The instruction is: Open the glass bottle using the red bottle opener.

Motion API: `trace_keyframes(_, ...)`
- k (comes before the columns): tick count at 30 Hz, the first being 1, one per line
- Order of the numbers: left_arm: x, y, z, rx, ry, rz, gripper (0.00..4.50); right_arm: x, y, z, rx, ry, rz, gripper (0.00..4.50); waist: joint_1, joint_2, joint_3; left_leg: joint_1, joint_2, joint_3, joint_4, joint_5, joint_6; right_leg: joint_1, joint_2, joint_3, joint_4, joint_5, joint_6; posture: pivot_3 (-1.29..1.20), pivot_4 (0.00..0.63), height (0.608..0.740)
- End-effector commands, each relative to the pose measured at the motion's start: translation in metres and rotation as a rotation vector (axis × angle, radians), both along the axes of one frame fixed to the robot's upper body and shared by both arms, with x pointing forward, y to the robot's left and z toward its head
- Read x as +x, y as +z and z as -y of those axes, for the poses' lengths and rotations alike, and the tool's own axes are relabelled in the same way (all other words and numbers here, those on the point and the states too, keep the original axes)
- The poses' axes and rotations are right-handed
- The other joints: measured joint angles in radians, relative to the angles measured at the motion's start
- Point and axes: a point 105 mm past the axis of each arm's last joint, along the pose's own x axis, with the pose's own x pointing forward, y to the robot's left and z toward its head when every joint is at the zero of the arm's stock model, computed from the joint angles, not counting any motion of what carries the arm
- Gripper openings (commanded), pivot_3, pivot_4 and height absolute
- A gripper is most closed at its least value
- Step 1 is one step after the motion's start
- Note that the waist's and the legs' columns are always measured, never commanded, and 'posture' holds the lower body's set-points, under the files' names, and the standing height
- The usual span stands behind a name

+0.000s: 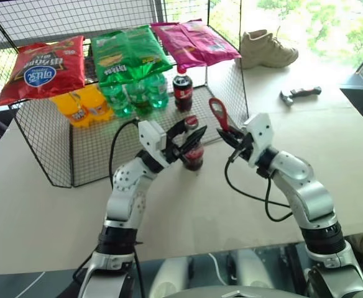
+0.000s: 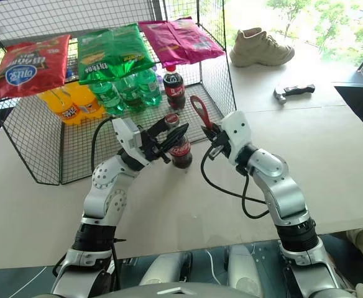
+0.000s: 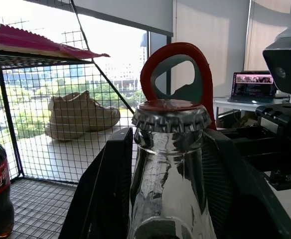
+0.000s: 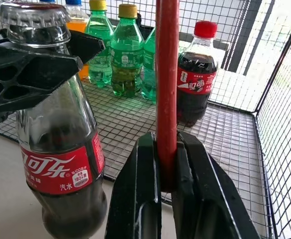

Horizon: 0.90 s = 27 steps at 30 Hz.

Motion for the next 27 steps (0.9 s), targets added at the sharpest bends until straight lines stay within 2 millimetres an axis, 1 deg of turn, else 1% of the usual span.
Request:
trace_keyframes(1,0.000,-0.011,0.004,0.039,-0.008,-0.030,1.53,-0.004,0.019,-0.011,-0.106,0.031,0.214,0.00,0.000,0.000,0.000,0.000,0.000,0.000,0.000,0.000,0.000,0.000,0.000,0.000,0.000,0.000,0.000,0.00,0.150,0.740)
trace_keyframes(4,0.001,-0.012,0.005,0.042,-0.009,-0.032,1.53,-0.001,0.014,-0.016,-0.200,0.026,0.325,0.00,0.000,0.000,0.000,0.001,0.000,0.000,0.000,0.000,0.000,0.001,0.000,0.000,0.000,0.000,0.000,0.00,0.150,0.740)
trace_keyframes(10,0.002,-0.013,0.005,0.046,-0.007,-0.036,1.53,-0.004,0.015,-0.022,-0.281,0.038,0.534,0.00,0.000,0.000,0.000,0.001,0.000,0.000,0.000,0.000,0.000,0.002,0.000,-0.001,-0.001,0.000,0.000,0.00,0.150,0.740)
trace_keyframes(13,0.002,-0.013,0.005,0.046,-0.010,-0.038,1.53,-0.002,0.007,-0.023,-0.399,0.042,0.646,0.00,0.000,0.000,0.000,0.002,0.000,0.000,0.000,0.000,0.000,0.002,0.000,-0.001,-0.001,0.000,0.000,0.00,0.150,0.740)
trace_keyframes(16,0.003,-0.014,0.007,0.045,-0.015,-0.040,1.53,0.003,0.005,-0.024,-0.483,0.025,0.761,0.00,0.000,0.000,0.000,0.003,0.000,0.000,0.000,0.000,0.000,0.004,0.000,0.000,-0.001,0.000,0.000,0.00,0.150,0.740)
trace_keyframes(19,0.003,-0.014,0.008,0.044,-0.024,-0.043,1.53,0.009,0.004,-0.026,-0.506,0.001,0.832,0.00,0.000,0.000,0.000,0.006,0.000,0.000,0.000,0.000,0.000,0.007,0.000,0.000,-0.001,0.000,0.000,0.00,0.150,0.740)
trace_keyframes(22,0.003,-0.014,0.009,0.042,-0.028,-0.046,1.53,0.011,0.002,-0.032,-0.509,0.013,0.874,0.00,-0.001,0.000,0.000,0.008,0.000,0.001,0.000,0.000,0.000,0.009,0.000,0.001,-0.001,0.000,0.000,0.00,0.150,0.740)
trace_keyframes(27,0.004,-0.015,0.008,0.043,-0.024,-0.048,1.53,0.006,-0.005,-0.045,-0.498,0.083,0.928,0.00,-0.002,0.000,0.000,0.011,0.000,0.001,-0.001,0.000,0.000,0.011,0.001,0.002,-0.001,0.000,0.000,0.00,0.150,0.740)
